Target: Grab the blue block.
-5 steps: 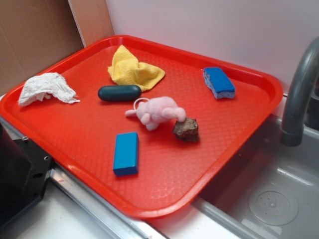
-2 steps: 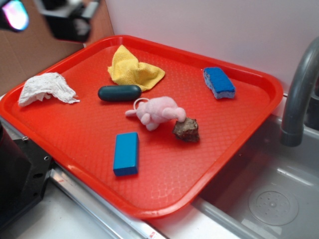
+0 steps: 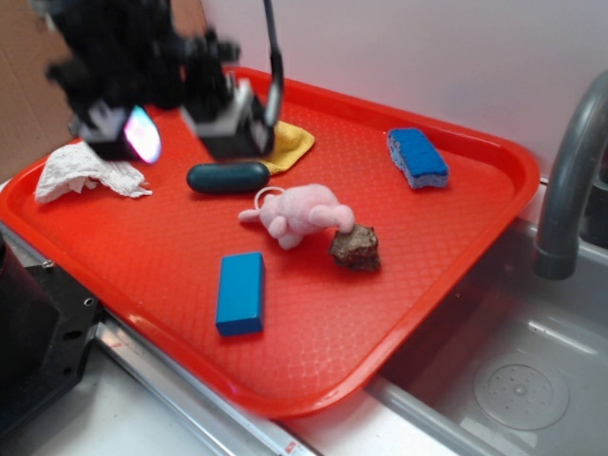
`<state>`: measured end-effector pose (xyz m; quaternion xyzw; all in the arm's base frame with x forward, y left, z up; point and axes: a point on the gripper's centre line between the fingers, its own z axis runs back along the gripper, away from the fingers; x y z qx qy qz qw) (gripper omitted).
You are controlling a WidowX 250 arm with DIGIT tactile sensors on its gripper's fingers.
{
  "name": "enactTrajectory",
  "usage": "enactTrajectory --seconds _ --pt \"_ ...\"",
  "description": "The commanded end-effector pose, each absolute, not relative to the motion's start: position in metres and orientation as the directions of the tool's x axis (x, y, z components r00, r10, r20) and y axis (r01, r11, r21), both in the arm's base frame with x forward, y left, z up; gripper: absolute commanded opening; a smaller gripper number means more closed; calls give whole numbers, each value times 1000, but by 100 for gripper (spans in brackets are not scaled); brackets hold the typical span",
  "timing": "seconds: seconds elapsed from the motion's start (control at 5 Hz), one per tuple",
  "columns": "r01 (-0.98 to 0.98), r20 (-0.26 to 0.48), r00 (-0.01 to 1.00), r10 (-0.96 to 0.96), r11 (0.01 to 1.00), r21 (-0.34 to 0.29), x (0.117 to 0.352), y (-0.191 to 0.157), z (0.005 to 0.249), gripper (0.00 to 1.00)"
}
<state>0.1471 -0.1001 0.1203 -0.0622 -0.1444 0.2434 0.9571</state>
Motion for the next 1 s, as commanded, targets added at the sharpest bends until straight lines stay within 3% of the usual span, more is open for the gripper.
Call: enactTrajectory --seconds 0.0,0.2,0.6,0.8 --pt "-443 108 875 473 870 -216 160 -117 72 100" --pt "-441 12 892 451 878 -188 146 -118 38 100" --pt "-469 -63 883 466 863 -187 133 -116 22 100" --pt "-375 -69 927 368 910 -178 123 -114 23 14"
